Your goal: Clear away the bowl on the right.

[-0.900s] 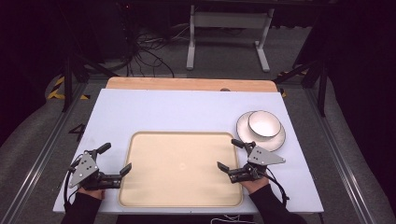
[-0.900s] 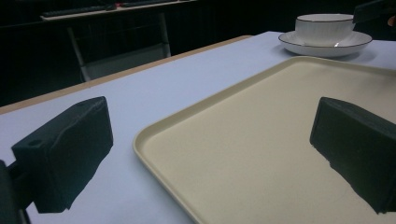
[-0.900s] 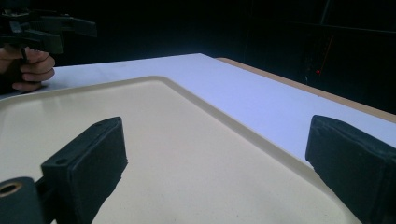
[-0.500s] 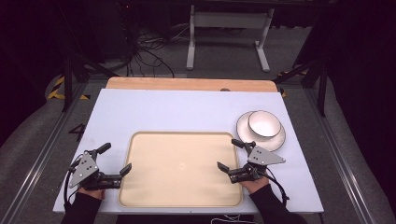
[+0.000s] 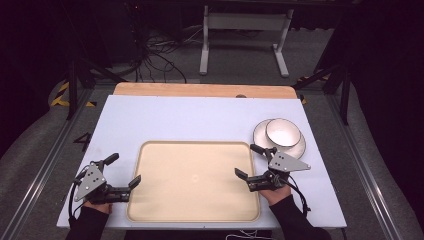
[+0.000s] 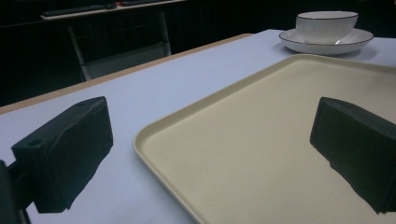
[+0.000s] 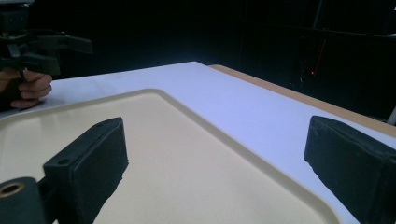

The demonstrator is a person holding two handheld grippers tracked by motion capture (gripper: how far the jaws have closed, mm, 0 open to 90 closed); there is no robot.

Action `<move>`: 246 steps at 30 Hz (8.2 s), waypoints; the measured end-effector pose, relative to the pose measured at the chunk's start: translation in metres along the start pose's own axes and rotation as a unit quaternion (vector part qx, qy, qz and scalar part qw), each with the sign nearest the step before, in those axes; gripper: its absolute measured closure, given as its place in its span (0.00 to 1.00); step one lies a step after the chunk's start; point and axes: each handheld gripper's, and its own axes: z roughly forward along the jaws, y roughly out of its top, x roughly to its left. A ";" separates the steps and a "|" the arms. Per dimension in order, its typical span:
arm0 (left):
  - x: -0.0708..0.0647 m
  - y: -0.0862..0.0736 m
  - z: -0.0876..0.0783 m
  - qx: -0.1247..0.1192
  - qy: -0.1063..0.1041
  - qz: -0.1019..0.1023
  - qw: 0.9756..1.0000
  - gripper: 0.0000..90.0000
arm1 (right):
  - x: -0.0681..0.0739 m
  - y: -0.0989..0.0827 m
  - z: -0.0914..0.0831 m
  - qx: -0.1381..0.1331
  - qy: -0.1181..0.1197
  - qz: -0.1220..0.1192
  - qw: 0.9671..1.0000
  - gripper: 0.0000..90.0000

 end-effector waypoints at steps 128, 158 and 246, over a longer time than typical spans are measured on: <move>-0.001 0.000 0.002 0.007 0.005 0.001 1.000 0.00 | -0.191 0.058 -0.022 0.375 -0.224 0.171 0.883 0.49; -0.001 0.000 0.002 0.007 0.006 0.001 1.000 0.00 | -0.222 0.021 0.002 0.467 -0.156 0.247 0.835 0.77; -0.001 0.000 0.002 0.011 0.006 0.002 1.000 0.00 | -0.156 0.117 0.008 0.473 -0.106 0.202 0.851 0.93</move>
